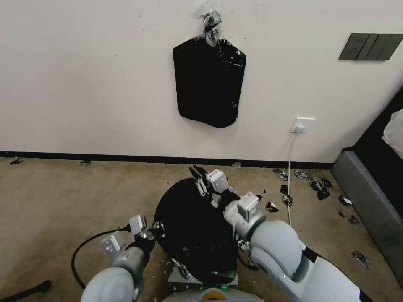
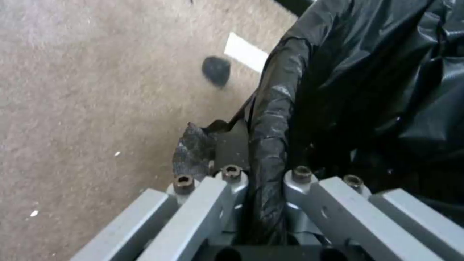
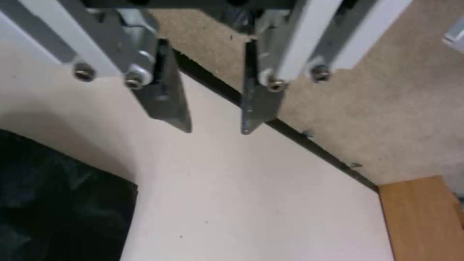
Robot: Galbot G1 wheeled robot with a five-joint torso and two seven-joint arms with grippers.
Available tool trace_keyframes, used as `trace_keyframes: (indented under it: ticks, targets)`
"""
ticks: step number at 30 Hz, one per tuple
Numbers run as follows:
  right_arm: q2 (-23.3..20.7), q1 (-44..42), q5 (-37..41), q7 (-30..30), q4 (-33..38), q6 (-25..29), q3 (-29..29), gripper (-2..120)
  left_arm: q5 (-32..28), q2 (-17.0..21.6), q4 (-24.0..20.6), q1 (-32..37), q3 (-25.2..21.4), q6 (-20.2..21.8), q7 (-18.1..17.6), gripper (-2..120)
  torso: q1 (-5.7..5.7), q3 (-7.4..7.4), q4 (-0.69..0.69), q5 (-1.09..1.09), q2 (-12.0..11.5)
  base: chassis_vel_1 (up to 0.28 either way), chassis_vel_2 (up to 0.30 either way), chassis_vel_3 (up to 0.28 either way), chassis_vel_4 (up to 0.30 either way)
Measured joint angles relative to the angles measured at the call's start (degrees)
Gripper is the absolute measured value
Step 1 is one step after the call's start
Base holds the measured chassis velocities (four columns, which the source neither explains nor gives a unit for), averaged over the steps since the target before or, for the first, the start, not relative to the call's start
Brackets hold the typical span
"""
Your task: Place a trash bag onto the trash bin.
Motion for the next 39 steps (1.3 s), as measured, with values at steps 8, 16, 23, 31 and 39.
trace_keyframes:
  ticks: [8,16,23,31,39]
  targets:
    - [0.3,-0.01,-0.35,-1.55,-0.85,0.72,-0.12,62,3.32,-0.74,1.04,0.37,0.3,-0.47,2.19,4,0.0,0.0,0.01,0.02,0.0,0.0,0.0,0.0,0.0]
    - [0.37,-0.78,-0.99,-2.22,-1.17,0.93,-0.42,92,7.22,-0.06,2.15,-0.01,0.26,-3.17,4.85,33,0.0,0.0,0.01,0.0,0.0,0.0,0.0,0.0,0.0]
    - [0.84,-1.27,-1.71,-2.43,-1.64,0.93,-0.77,100,7.96,0.9,2.39,-0.36,0.42,-7.59,6.82,57,0.0,0.0,0.0,-0.02,0.0,0.0,0.0,0.0,0.0]
    - [1.1,-1.32,-2.1,-2.7,-1.68,0.87,-1.58,100,8.15,1.58,1.96,-0.99,0.74,-10.86,8.08,89,0.0,0.0,0.0,-0.01,0.0,0.0,0.0,0.0,0.0]
    - [1.36,-1.37,-2.11,-2.64,-1.64,0.8,-1.52,100,8.37,1.99,-0.53,0.05,0.33,-11.81,8.27,100,0.0,0.0,0.01,0.0,0.0,0.0,0.0,0.0,0.0]
